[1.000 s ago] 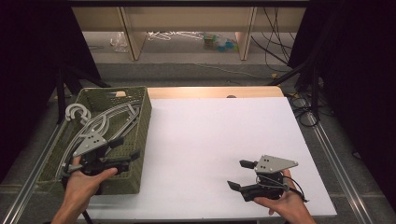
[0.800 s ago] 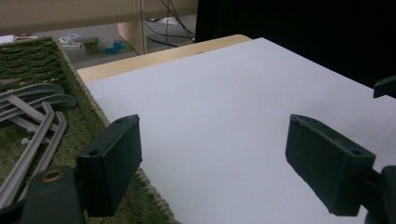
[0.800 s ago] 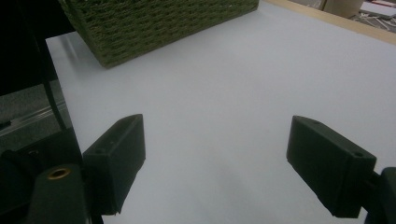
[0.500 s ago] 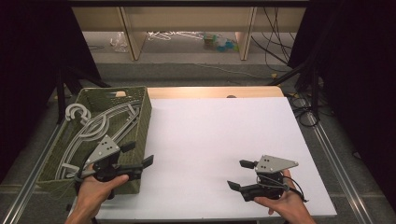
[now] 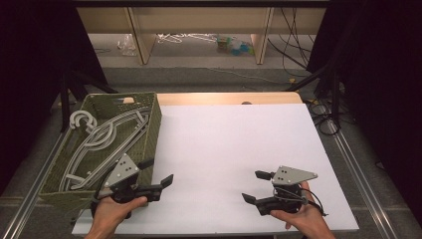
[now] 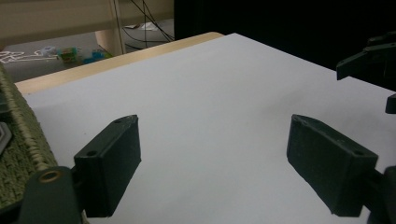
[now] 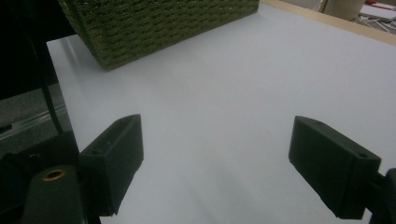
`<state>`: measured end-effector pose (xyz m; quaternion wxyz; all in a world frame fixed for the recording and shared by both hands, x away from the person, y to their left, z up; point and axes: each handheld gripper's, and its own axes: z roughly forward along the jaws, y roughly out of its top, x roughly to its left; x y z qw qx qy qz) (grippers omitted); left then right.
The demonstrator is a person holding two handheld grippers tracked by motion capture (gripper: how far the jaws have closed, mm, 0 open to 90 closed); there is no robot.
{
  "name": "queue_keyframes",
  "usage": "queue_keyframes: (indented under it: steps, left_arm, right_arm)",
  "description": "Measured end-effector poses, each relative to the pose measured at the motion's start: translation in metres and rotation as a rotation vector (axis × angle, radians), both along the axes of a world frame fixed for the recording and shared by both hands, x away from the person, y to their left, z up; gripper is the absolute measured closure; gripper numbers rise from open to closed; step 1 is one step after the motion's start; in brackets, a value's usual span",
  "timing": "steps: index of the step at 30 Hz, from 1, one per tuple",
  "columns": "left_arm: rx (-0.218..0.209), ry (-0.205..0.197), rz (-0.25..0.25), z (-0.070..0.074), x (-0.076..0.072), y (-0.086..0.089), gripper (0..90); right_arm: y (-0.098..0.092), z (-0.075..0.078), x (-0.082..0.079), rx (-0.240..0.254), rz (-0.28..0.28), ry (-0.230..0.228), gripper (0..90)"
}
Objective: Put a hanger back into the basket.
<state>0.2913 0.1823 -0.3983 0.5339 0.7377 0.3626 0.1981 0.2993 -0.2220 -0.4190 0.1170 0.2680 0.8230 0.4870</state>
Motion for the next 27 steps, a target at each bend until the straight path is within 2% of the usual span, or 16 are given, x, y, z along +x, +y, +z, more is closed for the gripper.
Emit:
queue_keyframes:
  steps: [3, 4, 6, 7, 9, 11, 12, 13, 14, 16, 19, 20, 21, 22, 24, 27]
  left_arm:
    - [-0.015, 0.002, -0.015, -0.005, -0.003, -0.002, 17.4]
    - [0.000, -0.010, -0.022, -0.007, -0.004, -0.002, 17.4]
    - [-0.014, 0.009, -0.008, -0.012, -0.007, -0.003, 17.1]
    - [-0.021, 0.006, -0.016, -0.015, -0.008, -0.003, 16.8]
    - [-0.005, 0.010, -0.020, -0.021, -0.011, -0.004, 16.2]
    - [0.005, 0.020, -0.040, -0.025, -0.013, -0.005, 15.9]
    - [0.007, 0.017, -0.040, -0.025, -0.014, -0.006, 15.9]
    - [0.002, 0.007, -0.041, -0.025, -0.015, -0.005, 15.9]
    - [0.007, -0.002, -0.037, -0.024, -0.016, -0.005, 15.9]
    - [0.012, -0.024, -0.048, -0.023, -0.017, -0.002, 15.9]
    - [0.000, -0.029, -0.038, -0.024, -0.021, 0.000, 15.9]
    - [-0.002, -0.028, -0.031, -0.025, -0.023, 0.000, 15.9]
    - [-0.001, -0.045, -0.050, -0.025, -0.022, 0.001, 15.9]
    - [-0.011, -0.039, -0.040, -0.026, -0.024, 0.001, 15.9]
    - [-0.004, -0.028, -0.033, -0.027, -0.025, 0.000, 15.9]
    - [0.020, -0.040, -0.053, -0.028, -0.023, -0.001, 15.9]
  right_arm:
    - [0.000, -0.001, -0.001, 0.001, -0.008, -0.017, 18.7]
    - [0.001, -0.001, -0.002, 0.013, 0.004, 0.004, 18.7]
    - [0.000, 0.000, -0.004, 0.001, -0.005, -0.015, 18.7]
    - [0.001, 0.000, -0.004, 0.001, -0.003, -0.008, 18.7]
    - [0.001, -0.001, -0.003, -0.001, -0.004, -0.022, 18.6]
    - [0.002, -0.001, -0.005, 0.000, -0.014, -0.009, 18.5]
    - [0.002, -0.002, -0.006, 0.001, -0.016, -0.022, 18.4]
    - [0.002, -0.002, -0.008, 0.004, -0.013, -0.006, 18.4]
    - [0.001, -0.003, -0.009, 0.006, -0.017, -0.018, 18.3]
    - [0.000, -0.004, -0.013, 0.004, -0.017, -0.012, 17.1]
    - [-0.001, -0.006, -0.018, 0.011, -0.023, -0.023, 16.8]
    - [-0.002, -0.006, -0.020, 0.015, -0.029, -0.011, 16.7]
    - [-0.003, -0.006, -0.021, 0.018, -0.030, -0.020, 16.6]
    - [-0.003, -0.007, -0.023, 0.025, -0.041, -0.013, 16.6]
    - [-0.004, -0.008, -0.025, 0.031, -0.043, -0.017, 16.6]
    - [-0.003, -0.010, -0.026, 0.028, -0.042, -0.013, 16.7]
